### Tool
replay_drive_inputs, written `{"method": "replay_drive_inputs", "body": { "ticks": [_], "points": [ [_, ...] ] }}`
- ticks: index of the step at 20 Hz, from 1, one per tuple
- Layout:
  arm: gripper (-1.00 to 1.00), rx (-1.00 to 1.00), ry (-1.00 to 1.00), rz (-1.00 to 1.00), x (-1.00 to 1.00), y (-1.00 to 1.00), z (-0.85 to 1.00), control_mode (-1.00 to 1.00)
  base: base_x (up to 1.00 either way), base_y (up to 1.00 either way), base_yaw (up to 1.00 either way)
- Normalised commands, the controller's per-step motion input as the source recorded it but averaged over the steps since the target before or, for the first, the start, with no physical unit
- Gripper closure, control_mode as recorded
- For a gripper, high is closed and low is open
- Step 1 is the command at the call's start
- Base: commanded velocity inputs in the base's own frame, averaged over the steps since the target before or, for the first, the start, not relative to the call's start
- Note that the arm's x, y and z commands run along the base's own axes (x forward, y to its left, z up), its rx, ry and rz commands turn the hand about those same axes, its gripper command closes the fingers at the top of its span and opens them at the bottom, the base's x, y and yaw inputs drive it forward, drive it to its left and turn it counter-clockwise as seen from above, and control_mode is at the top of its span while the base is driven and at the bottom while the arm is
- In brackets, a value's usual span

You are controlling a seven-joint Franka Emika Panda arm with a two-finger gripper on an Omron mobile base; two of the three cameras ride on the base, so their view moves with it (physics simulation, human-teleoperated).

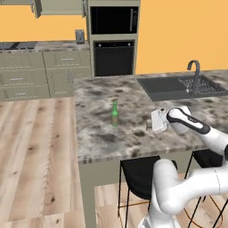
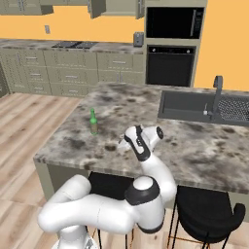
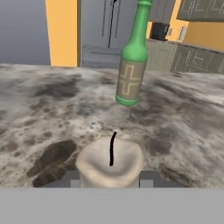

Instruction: Get the candle and the beer from the cabinet and move them to the dining counter.

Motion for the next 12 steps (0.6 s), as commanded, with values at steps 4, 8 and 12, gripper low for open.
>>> {"method": "replay_drive_inputs", "body": {
  "ticks": [4,8,12],
  "points": [
    [1.0,0.0,-0.07,0.04,0.01,-0.1,-0.2,-1.0,0.0,0.0,0.0],
    [1.0,0.01,-0.05,0.11,0.01,-0.15,-0.24,-1.0,0.0,0.0,0.0],
    [1.0,0.02,0.0,0.14,0.12,-0.03,-0.3,-1.0,0.0,0.0,0.0]
  ]
}}
